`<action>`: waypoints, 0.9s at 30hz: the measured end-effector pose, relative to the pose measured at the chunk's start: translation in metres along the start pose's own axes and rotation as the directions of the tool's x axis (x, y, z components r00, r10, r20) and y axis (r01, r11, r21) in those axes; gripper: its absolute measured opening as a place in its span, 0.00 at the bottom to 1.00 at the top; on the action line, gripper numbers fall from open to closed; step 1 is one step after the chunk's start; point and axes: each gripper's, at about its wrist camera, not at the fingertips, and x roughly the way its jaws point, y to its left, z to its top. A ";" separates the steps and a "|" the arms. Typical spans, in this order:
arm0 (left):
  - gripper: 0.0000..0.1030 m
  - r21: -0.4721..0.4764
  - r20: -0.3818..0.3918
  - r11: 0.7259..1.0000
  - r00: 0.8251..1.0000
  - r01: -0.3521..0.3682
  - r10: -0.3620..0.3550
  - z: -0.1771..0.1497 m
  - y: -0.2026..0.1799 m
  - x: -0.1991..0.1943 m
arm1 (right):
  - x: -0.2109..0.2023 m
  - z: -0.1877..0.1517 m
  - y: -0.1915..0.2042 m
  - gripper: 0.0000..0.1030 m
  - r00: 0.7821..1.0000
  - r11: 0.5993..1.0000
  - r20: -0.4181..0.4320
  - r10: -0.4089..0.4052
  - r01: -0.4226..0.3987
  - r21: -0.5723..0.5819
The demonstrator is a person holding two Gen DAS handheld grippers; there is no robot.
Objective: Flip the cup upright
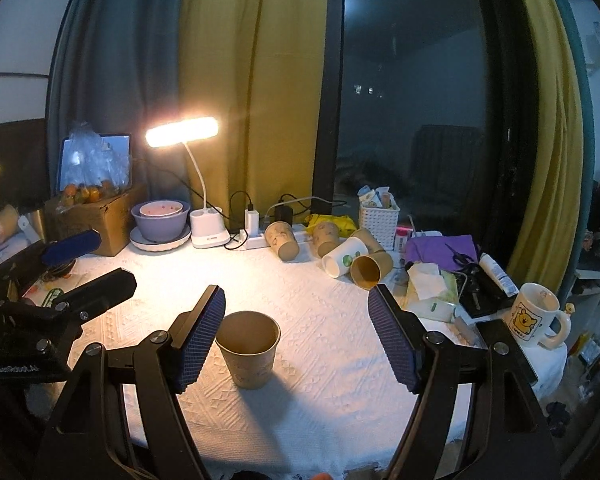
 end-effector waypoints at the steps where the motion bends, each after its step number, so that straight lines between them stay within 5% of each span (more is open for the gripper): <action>1: 0.88 -0.001 -0.001 1.000 1.000 0.002 -0.002 0.000 0.000 0.000 | 0.000 0.000 0.000 0.75 1.000 1.000 -0.001 0.001 -0.001 0.000; 27: 0.88 -0.010 -0.012 1.000 1.000 0.015 -0.015 -0.004 -0.003 0.001 | 0.004 -0.005 0.005 0.75 1.000 1.000 -0.018 0.011 -0.011 -0.004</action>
